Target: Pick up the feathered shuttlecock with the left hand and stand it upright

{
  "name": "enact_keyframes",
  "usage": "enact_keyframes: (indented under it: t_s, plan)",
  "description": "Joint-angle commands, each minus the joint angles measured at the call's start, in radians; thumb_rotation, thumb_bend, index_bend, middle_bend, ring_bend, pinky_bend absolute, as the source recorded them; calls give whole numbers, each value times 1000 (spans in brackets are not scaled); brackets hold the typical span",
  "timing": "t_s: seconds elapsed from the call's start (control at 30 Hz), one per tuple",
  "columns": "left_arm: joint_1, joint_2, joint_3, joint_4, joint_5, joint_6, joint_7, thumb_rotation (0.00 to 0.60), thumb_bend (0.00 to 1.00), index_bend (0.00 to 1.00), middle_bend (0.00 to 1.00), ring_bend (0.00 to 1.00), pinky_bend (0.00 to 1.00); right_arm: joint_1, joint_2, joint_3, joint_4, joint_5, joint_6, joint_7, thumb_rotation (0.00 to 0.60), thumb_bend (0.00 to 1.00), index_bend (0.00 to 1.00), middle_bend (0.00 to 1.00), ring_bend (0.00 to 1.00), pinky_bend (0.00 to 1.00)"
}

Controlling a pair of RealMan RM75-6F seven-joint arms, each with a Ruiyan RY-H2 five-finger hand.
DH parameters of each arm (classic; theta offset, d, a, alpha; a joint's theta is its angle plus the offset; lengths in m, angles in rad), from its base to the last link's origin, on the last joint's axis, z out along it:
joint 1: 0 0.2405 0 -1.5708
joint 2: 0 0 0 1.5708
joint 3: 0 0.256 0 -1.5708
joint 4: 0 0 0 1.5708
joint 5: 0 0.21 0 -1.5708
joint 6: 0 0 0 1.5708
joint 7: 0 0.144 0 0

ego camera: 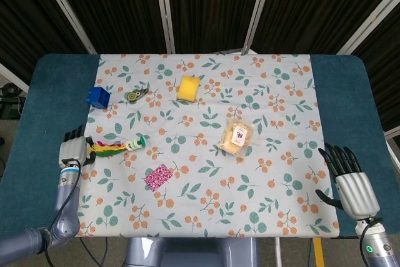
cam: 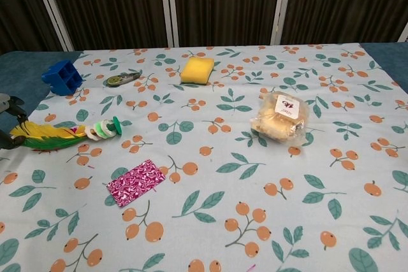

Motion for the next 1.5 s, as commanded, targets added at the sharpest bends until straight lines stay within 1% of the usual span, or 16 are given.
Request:
enact_keyframes:
  t_s: [0.03, 0.27, 0.47, 0.63, 0.83, 1.0, 1.1, 1.2, 1.33, 1.43, 1.5]
  plan:
    - [0, -2, 0, 1, 3, 3, -4, 600, 500, 568, 0, 0, 0, 0, 0, 0, 0, 0, 0, 0, 600, 89, 4, 0, 0, 0]
    - [-3, -3, 0, 0, 7, 7, -8, 600, 501, 567, 0, 0, 0, 0, 0, -1, 0, 0, -1, 0, 600, 89, 4, 0, 0, 0]
    - [-5, 2, -3, -12, 13, 14, -13, 600, 596, 570, 0, 0, 0, -1, 1, -1, -1, 1, 0, 0, 600, 90, 4, 0, 0, 0]
    - [-8, 28, -2, -51, 48, 34, -10, 600, 605, 573, 0, 0, 0, -1, 2, 1, -1, 3, -1, 1, 600, 89, 4, 0, 0, 0]
    - [-24, 94, 24, -109, 174, 97, 46, 600, 607, 592, 0, 0, 0, -1, 1, 2, -2, 5, 0, 2, 600, 90, 4, 0, 0, 0]
    - [-36, 173, 33, -210, 262, 133, 88, 600, 607, 593, 0, 0, 0, -1, 1, 4, -3, 9, -2, 1, 600, 90, 4, 0, 0, 0]
    - [-62, 238, 68, -260, 393, 159, 171, 600, 608, 592, 0, 0, 0, -1, 1, 5, -4, 12, -4, 1, 600, 89, 4, 0, 0, 0]
    - [-73, 269, 90, -275, 471, 167, 202, 600, 605, 593, 0, 0, 0, -1, 1, 4, -4, 11, -4, 0, 600, 89, 4, 0, 0, 0]
    - [-81, 290, 106, -283, 538, 170, 218, 600, 607, 599, 0, 0, 0, -1, 1, 5, -4, 11, -3, 0, 600, 89, 4, 0, 0, 0]
    - [-94, 315, 125, -295, 632, 170, 232, 600, 607, 600, 0, 0, 0, -1, 1, 7, -4, 15, -4, 3, 600, 90, 5, 0, 0, 0]
    - [-95, 324, 131, -302, 660, 168, 226, 600, 606, 600, 0, 0, 0, 0, 1, 7, -4, 16, -5, 4, 600, 90, 4, 0, 0, 0]
